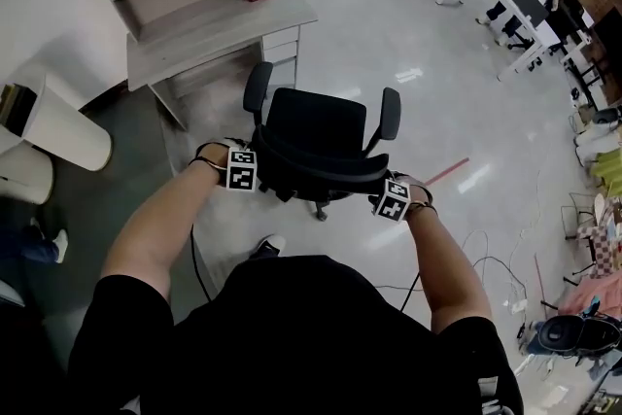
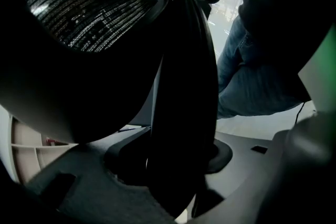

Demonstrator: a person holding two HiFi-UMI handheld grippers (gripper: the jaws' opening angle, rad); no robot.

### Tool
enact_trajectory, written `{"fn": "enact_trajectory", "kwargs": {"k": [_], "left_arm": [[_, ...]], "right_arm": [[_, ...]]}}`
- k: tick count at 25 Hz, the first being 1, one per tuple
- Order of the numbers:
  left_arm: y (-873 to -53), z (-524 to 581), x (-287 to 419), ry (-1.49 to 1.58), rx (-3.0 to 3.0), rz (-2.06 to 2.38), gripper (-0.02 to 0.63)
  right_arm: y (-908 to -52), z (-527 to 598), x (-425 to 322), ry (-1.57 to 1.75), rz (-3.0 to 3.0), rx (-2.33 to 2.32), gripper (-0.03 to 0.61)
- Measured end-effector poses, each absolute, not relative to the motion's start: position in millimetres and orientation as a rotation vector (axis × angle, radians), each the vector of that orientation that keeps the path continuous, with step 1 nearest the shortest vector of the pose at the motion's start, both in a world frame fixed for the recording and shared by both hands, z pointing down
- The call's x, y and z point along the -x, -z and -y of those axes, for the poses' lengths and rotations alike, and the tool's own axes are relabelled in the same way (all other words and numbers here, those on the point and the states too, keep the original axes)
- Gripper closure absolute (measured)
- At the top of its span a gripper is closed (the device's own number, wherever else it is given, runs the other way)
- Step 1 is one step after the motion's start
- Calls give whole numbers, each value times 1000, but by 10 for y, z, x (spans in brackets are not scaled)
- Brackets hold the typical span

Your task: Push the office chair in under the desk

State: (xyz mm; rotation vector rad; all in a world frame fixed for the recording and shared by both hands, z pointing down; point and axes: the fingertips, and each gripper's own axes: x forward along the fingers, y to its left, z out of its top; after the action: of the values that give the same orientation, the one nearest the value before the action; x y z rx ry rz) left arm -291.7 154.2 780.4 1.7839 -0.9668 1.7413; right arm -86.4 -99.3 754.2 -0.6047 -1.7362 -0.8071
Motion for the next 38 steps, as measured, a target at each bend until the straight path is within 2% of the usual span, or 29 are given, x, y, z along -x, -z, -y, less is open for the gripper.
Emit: {"fn": "enact_trajectory", "kwargs": {"k": [38], "left_arm": [[-7742, -3736, 2542, -1451, -1423, 1275, 391]], "right_arm": [[-7472, -584, 1809, 1130, 1645, 1017, 357]]}}
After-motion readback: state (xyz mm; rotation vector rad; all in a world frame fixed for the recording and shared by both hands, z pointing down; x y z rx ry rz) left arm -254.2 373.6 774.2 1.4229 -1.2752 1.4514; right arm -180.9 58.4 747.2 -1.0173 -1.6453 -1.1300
